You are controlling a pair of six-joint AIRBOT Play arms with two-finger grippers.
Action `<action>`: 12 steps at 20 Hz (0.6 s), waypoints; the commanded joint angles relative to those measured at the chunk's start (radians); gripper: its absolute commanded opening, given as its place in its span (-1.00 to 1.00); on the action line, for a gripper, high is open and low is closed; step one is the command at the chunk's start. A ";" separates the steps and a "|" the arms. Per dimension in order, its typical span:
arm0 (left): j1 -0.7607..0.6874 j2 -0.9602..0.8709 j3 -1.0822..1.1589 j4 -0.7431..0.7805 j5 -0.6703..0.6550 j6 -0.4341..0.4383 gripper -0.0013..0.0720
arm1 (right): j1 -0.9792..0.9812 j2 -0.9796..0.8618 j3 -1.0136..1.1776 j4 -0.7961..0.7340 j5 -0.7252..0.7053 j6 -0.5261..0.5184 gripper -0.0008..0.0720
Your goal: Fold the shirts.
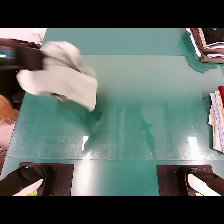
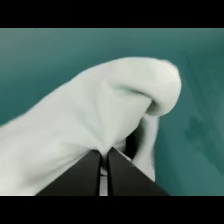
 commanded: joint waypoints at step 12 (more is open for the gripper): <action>0.038 -0.388 -0.016 -0.010 -0.031 0.112 0.51 | 0.001 0.001 0.001 0.000 0.010 0.000 -0.92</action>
